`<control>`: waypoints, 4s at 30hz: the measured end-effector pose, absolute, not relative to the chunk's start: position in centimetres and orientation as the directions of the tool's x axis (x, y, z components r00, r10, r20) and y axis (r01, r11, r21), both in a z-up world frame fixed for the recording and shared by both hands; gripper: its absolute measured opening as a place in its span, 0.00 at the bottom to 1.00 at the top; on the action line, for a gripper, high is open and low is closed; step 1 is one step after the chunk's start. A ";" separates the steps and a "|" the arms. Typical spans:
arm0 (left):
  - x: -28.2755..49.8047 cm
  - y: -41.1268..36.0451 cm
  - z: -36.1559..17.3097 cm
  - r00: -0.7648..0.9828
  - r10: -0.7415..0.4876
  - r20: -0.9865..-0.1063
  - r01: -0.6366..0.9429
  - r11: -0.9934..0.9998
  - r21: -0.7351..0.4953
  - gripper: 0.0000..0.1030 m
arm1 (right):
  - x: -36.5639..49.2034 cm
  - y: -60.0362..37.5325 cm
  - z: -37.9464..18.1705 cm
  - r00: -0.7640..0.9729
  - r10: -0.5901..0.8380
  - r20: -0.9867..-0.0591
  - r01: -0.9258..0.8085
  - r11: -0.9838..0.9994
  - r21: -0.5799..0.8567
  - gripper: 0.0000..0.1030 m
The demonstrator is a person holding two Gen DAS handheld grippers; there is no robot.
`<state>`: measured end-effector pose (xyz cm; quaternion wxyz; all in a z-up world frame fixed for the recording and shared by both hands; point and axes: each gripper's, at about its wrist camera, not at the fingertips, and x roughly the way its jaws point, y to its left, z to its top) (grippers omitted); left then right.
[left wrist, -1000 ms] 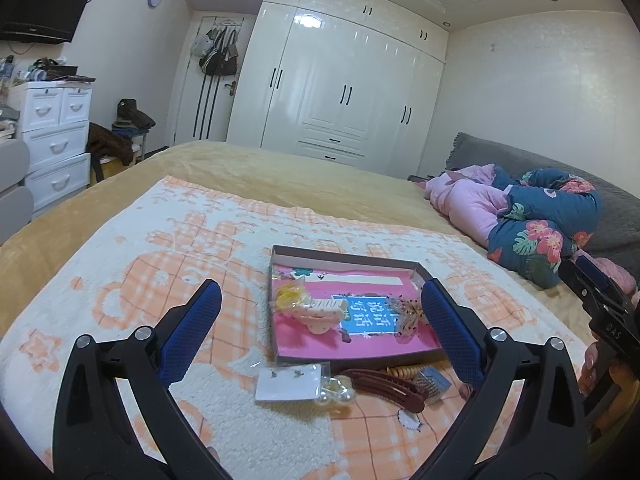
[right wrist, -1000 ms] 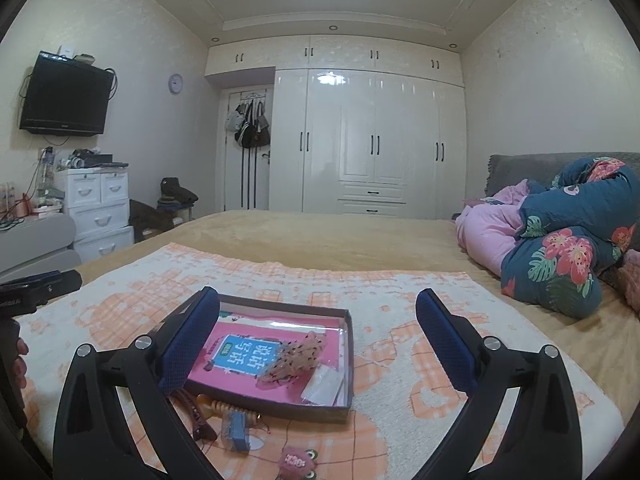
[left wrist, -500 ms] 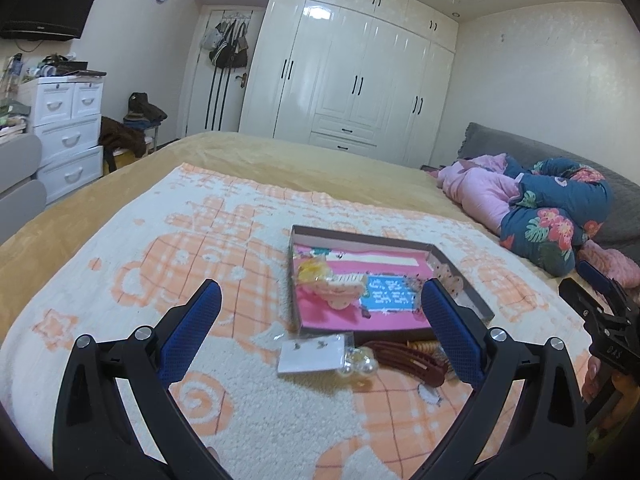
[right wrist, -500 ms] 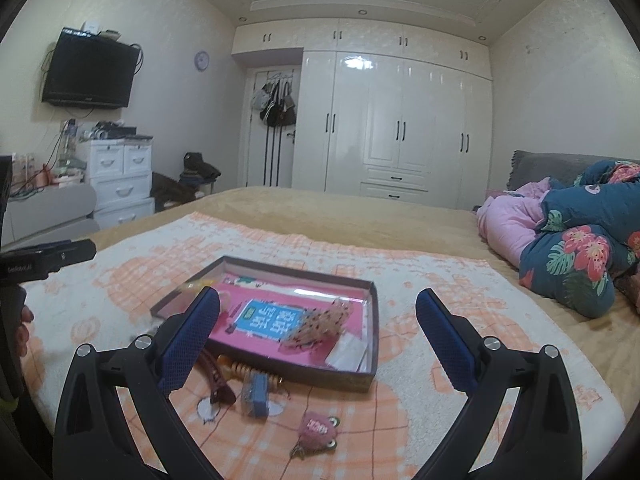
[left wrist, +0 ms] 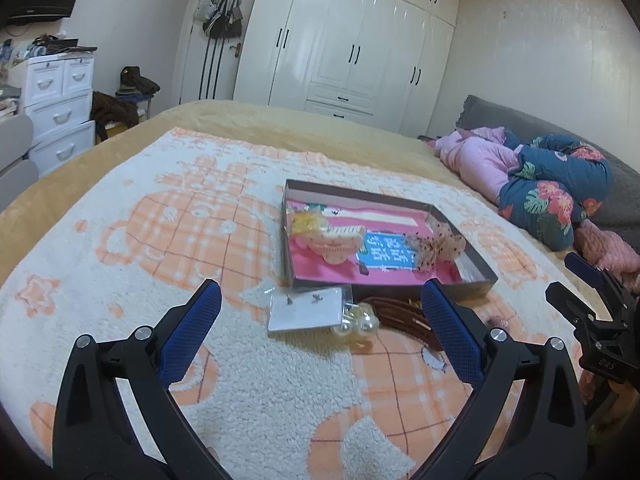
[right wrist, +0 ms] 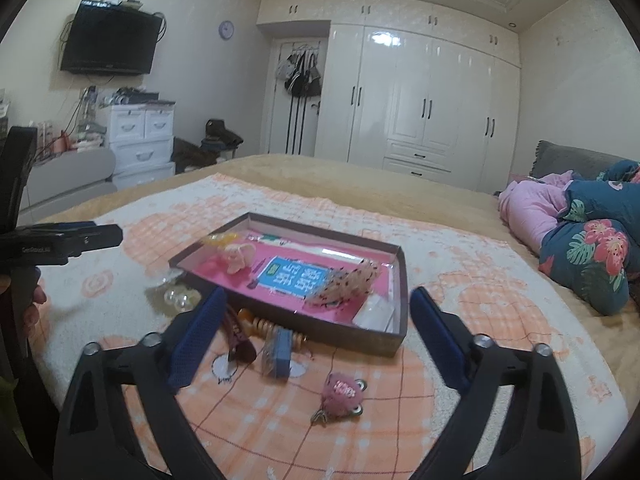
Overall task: Organize jewelry
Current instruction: 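Move both grippers back toward the pearl earring card and blue item, then grasp the pearl earring card with the left gripper while the right grasps the blue item, then lower the earring card into the tray and open the left gripper while the right releases the blue item there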
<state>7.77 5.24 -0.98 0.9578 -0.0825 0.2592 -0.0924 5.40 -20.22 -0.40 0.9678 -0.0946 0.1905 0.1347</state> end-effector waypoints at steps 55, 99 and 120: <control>16.5 6.1 -8.4 0.658 -0.411 -0.631 0.090 0.875 -0.476 0.72 | 11.9 -17.2 -7.6 0.660 0.320 -0.680 -0.425 0.905 0.013 0.24; 12.1 0.2 -0.3 0.763 -0.364 -0.534 0.246 0.928 -0.281 0.58 | 8.6 -20.4 -0.6 0.802 0.348 -0.485 -0.404 0.914 -0.014 0.24; 17.5 -4.3 -1.0 0.732 -0.379 -0.567 0.292 0.925 -0.242 0.58 | 12.9 -23.7 -0.3 0.834 0.294 -0.466 -0.326 0.945 0.013 0.24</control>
